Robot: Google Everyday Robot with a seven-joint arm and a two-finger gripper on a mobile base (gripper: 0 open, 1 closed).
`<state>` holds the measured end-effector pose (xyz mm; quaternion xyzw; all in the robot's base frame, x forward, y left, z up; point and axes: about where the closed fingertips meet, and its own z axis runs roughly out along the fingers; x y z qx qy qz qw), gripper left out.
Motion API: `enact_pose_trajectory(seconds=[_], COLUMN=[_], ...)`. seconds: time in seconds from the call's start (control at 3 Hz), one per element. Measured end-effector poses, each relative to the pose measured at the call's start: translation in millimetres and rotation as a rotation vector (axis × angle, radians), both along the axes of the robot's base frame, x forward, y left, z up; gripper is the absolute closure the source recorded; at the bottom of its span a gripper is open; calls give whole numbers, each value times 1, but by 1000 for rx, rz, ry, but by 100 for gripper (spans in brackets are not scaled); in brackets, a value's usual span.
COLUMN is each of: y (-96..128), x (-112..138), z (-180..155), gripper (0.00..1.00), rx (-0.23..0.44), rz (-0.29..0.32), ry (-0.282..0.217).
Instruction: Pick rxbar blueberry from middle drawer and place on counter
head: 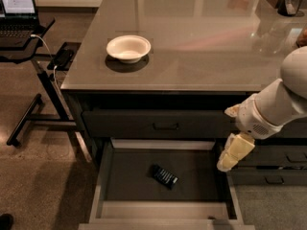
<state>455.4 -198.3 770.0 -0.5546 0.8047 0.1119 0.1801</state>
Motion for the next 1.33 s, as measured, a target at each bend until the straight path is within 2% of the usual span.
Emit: enact_pose_trajectory(seconds=[0.33,0.67,1.0,1.33], y=[2,10,14,18], x=[-1,2,22,37], z=[-2,-41,-102,-175], gripper=[0,0,0,0], rx=[23,157,321,413], rz=[0,0,-33,-88], ry=[-3,-12,-34,27])
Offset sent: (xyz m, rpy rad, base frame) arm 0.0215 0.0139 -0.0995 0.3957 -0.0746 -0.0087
